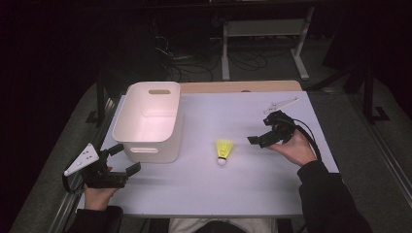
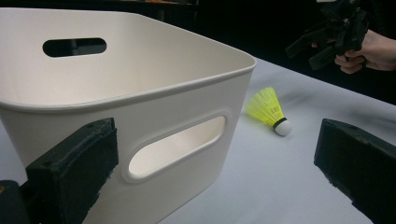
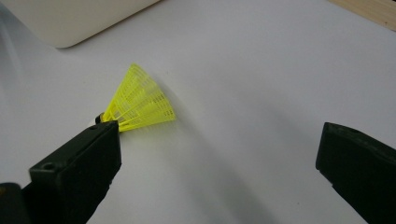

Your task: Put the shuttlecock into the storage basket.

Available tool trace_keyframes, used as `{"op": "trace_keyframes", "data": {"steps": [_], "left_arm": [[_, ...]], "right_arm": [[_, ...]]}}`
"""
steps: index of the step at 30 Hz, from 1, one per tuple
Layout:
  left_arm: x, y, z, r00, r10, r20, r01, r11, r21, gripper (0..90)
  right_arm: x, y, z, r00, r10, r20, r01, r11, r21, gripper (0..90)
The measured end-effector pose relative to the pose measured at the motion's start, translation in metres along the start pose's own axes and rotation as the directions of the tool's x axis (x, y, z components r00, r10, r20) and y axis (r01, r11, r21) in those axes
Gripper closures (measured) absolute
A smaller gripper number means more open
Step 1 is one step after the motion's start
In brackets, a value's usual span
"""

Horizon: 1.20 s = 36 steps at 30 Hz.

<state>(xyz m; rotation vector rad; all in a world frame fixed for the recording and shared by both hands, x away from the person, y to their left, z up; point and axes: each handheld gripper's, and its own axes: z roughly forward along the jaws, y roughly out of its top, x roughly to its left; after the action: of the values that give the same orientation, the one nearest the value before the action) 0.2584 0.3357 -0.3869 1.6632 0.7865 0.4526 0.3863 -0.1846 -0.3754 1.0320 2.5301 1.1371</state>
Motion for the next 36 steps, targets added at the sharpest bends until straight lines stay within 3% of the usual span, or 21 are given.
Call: {"op": "trace_keyframes", "data": {"steps": [11, 21, 30, 35, 36], "left_arm": [[0.000, 0.000, 0.000, 1.0000, 0.000, 0.001, 0.000, 1.0000, 0.000, 0.0], [0.000, 0.000, 0.000, 1.0000, 0.001, 0.002, -0.001, 1.0000, -0.001, 0.0], [0.000, 0.000, 0.000, 1.0000, 0.000, 0.003, 0.000, 1.0000, -0.001, 0.0], [0.000, 0.000, 0.000, 1.0000, 0.001, 0.003, -0.001, 1.0000, 0.000, 0.0], [0.000, 0.000, 0.000, 1.0000, 0.001, 0.003, -0.001, 1.0000, -0.001, 0.0]], "right_arm": [[-0.004, -0.001, 0.011, 0.9996, 0.016, -0.025, -0.015, 1.000, 0.011, 5.1], [-0.006, -0.003, 0.020, 0.9985, 0.025, -0.048, -0.024, 0.999, 0.034, 15.2], [-0.005, -0.004, 0.029, 0.9965, 0.020, -0.081, -0.015, 0.998, 0.060, 28.0], [-0.004, -0.005, 0.036, 0.9951, 0.012, -0.098, -0.005, 0.997, 0.071, 40.0], [-0.003, -0.005, 0.039, 0.9944, 0.014, -0.105, -0.006, 0.997, 0.076, 46.1]]}}
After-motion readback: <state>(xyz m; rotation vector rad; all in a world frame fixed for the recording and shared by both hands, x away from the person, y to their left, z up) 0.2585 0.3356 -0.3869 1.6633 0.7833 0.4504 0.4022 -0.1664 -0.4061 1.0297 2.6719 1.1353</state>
